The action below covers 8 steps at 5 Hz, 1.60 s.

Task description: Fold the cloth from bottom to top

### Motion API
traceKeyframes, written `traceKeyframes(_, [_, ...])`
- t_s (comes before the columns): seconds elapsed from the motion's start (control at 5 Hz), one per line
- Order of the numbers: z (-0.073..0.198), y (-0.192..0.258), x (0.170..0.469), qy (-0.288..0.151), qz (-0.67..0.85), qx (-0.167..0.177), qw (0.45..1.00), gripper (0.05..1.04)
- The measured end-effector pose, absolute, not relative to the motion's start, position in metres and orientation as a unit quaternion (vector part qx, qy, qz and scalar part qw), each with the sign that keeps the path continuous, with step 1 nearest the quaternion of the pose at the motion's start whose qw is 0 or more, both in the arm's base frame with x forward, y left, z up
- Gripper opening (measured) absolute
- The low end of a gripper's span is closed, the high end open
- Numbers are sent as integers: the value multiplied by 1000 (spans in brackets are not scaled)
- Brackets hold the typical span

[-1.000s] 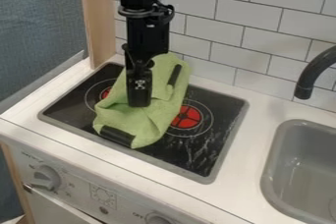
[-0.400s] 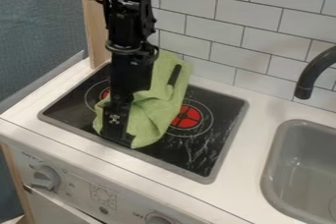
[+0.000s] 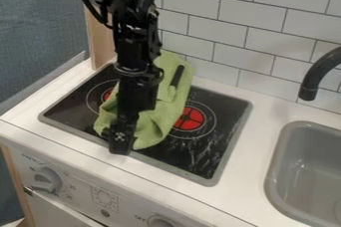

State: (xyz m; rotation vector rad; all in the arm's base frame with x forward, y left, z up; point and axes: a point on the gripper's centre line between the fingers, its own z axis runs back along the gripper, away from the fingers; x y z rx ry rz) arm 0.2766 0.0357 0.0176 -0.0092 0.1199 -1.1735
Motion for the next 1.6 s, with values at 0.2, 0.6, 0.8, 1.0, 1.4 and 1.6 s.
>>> traceKeyframes(0.2, [14,36,282,58,-555,-5,830,937])
traceKeyframes(0.6, [13,37,285,53,-556,2,829,360])
traceKeyframes(0.8, [12,37,285,53,-556,1,830,207])
traceKeyframes(1.0, [12,38,283,58,-556,0,829,113])
traceKeyframes(1.4, [21,39,266,94,-547,-17,832,68])
traceKeyframes(1.6, [23,37,265,95,-544,-23,833,68])
